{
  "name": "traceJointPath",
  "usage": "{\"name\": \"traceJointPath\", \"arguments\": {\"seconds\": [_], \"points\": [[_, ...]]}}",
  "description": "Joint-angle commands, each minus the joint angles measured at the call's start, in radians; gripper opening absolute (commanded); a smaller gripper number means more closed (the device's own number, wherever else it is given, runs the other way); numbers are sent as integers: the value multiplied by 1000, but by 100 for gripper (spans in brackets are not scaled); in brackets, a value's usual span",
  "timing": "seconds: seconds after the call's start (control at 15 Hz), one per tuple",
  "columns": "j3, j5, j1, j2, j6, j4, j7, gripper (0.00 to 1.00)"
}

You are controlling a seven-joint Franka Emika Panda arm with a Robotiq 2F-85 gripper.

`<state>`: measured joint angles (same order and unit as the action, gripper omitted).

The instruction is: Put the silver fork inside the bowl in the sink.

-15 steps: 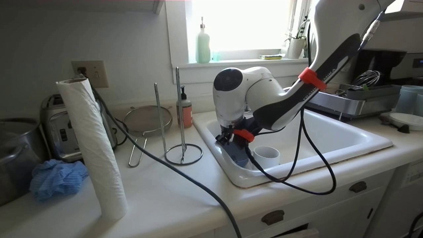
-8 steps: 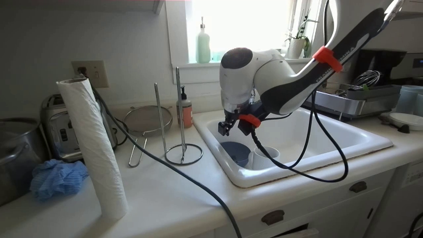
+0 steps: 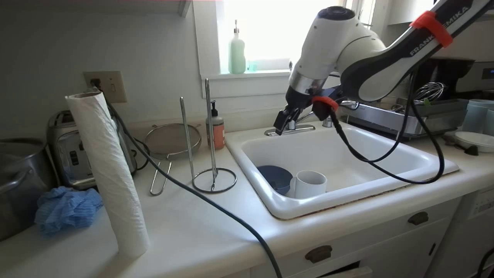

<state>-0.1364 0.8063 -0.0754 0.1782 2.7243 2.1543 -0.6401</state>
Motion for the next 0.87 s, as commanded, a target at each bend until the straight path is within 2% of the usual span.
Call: {"name": "traceJointPath", "arguments": {"seconds": [0.0,0.13,0.2,0.27,0.4,0.47,0.8], "points": [[-40,-258,88,-168,150,193,241,100],[-73,-406,119,-227,183,273,325,100],[-14,-481,51,-257,199,312,363,100],[-16,-556,40,-285,189,333,402,100],[-7,-657,18,-377,94,359,461,100],[-29,-561,50,-254,155,291,398,100],[-30,-572,47,-265,147,301,407,100]]}}
